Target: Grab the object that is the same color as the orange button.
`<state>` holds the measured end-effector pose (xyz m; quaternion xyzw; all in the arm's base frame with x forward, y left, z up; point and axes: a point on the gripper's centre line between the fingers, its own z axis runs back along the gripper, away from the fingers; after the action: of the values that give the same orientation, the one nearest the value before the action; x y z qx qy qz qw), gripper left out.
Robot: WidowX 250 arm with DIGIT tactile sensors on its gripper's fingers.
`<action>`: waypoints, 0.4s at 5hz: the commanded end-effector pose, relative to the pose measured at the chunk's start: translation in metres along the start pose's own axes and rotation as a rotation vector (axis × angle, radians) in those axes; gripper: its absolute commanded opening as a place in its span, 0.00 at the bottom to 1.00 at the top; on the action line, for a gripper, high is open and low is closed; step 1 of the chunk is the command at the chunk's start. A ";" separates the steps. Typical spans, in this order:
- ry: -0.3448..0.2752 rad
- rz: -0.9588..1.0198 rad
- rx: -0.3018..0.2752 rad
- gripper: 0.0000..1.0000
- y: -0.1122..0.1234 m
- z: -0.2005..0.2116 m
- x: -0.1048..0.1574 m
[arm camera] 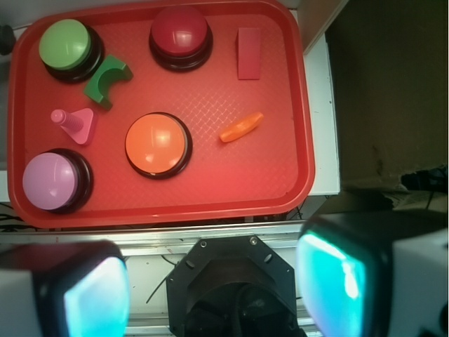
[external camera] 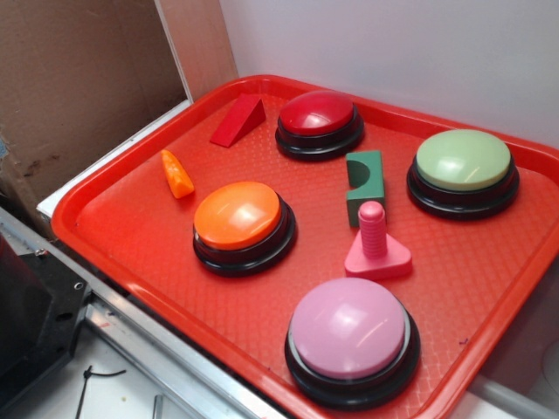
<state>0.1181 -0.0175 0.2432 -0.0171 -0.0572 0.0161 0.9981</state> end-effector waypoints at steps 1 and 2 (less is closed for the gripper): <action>0.000 0.000 0.000 1.00 0.000 0.000 0.000; 0.009 0.188 0.015 1.00 0.050 -0.009 0.024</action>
<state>0.1386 0.0325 0.2270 -0.0139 -0.0333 0.1118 0.9931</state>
